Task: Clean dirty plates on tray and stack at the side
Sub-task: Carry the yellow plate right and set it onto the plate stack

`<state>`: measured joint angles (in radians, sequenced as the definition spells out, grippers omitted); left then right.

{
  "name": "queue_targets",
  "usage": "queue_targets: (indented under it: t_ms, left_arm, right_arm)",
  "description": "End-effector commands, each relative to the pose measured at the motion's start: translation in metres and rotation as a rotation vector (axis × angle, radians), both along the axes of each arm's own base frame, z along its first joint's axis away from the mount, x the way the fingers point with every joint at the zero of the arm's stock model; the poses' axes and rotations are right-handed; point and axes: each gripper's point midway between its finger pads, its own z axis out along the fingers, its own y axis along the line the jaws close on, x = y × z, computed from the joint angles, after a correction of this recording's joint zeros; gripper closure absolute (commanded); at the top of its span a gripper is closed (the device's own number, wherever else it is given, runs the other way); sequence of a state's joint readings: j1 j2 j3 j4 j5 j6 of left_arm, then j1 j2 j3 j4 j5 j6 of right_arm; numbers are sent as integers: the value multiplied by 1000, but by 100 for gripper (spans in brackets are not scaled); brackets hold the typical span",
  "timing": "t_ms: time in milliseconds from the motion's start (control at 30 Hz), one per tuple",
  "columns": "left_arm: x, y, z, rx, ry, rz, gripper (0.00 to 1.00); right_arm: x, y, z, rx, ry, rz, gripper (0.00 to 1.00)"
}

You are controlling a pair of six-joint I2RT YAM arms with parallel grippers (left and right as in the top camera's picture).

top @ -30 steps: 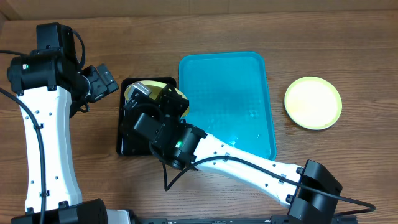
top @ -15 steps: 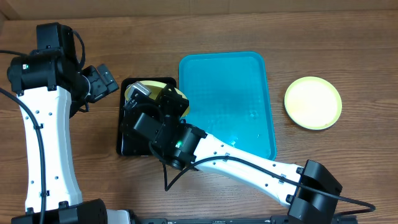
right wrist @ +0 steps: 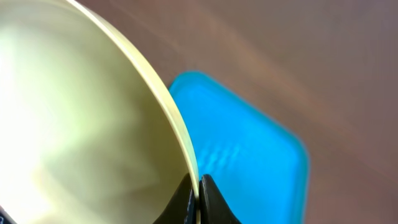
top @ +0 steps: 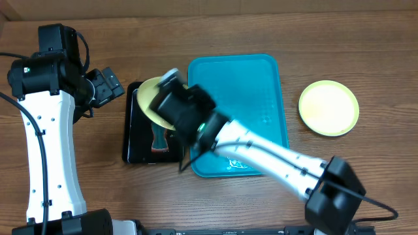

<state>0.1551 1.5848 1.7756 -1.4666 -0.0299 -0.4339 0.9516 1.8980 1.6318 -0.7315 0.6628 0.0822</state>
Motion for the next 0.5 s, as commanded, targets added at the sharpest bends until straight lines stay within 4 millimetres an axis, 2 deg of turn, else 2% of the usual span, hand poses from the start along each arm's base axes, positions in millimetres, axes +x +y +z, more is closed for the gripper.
queue_targets:
  t_ms: [0, 100, 200, 267, 300, 467]
  left_arm:
    - [2, 1, 5, 4, -18, -6, 0]
    - [2, 1, 5, 4, -18, -6, 0]
    - [2, 1, 5, 4, -18, -6, 0]
    - [2, 1, 5, 4, -18, -6, 0]
    - [2, 1, 5, 4, -18, -6, 0]
    - [2, 1, 5, 4, -18, -6, 0]
  right_arm:
    - [10, -8, -3, 395, 249, -127, 96]
    - [24, -40, 6, 556, 386, -182, 96]
    - [43, -88, 22, 700, 462, -241, 96]
    - [57, -130, 26, 767, 481, -325, 96]
    - [63, -159, 24, 800, 489, -414, 96]
    - [73, -295, 0, 858, 495, -788, 96]
